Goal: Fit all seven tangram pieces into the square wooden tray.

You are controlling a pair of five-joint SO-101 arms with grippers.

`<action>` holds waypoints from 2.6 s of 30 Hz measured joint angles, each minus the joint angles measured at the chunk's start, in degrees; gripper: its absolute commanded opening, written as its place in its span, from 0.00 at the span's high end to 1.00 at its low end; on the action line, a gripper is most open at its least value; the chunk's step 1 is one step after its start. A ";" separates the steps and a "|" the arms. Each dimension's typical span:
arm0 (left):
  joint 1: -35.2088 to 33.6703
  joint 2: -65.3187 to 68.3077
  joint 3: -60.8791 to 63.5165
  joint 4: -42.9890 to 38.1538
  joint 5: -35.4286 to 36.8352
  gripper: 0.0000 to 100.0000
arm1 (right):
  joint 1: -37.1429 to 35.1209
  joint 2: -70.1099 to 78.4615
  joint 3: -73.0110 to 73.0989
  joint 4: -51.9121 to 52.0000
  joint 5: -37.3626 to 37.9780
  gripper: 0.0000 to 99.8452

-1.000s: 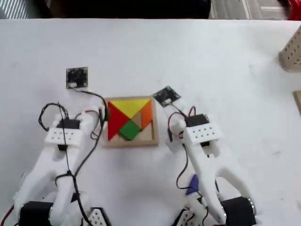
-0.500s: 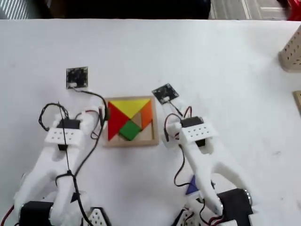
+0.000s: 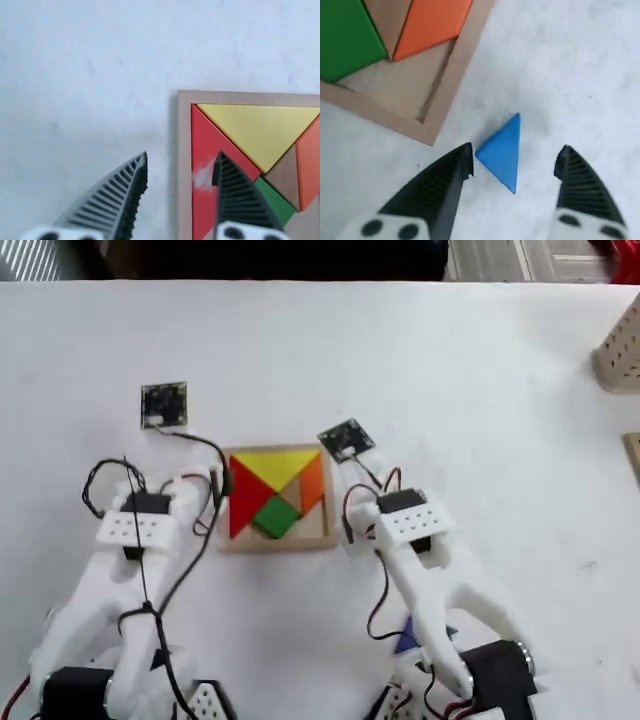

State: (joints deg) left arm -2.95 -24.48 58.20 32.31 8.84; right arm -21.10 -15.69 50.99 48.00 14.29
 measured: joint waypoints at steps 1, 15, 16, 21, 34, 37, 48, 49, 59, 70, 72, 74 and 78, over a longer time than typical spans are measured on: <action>0.00 0.00 0.00 0.00 0.00 0.78 | 0.00 0.00 0.00 0.00 -0.18 0.73; 0.00 0.00 0.00 0.00 0.00 0.78 | 0.18 8.18 -4.75 3.78 0.70 0.73; 0.00 0.00 0.00 0.00 0.00 0.78 | 0.09 9.85 -5.89 4.92 0.70 0.73; 0.00 0.00 0.00 0.00 0.00 0.78 | 0.09 14.33 -10.29 7.56 0.70 0.73; 0.00 0.00 0.18 0.00 0.00 0.78 | -0.09 14.68 -10.90 7.47 0.70 0.80; 0.00 0.00 0.18 0.00 0.00 0.78 | -0.09 14.68 -10.90 6.95 0.70 0.90; 0.00 0.00 0.18 0.00 0.00 0.78 | -0.09 14.86 -12.04 6.51 0.88 0.81; 0.00 0.00 0.18 0.00 0.00 0.78 | -0.18 14.95 -12.31 6.51 0.88 0.80; 0.00 0.00 0.18 0.00 0.00 0.78 | -0.53 15.03 -12.84 6.51 -3.69 0.85; 0.00 0.00 0.18 0.00 0.00 0.78 | -0.09 15.03 -12.84 6.42 -4.04 0.98; 0.00 0.00 0.18 0.00 0.00 0.78 | -0.09 15.03 -12.84 6.51 -4.04 0.98; 0.00 0.00 0.18 0.00 0.00 0.78 | -0.09 15.03 -12.84 6.51 -4.04 0.98; 0.00 0.00 0.18 0.00 0.00 0.78 | -0.09 15.03 -12.84 6.51 -4.04 0.97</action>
State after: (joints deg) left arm -2.95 -24.48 58.37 32.31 8.84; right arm -21.19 -0.66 38.15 54.51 10.24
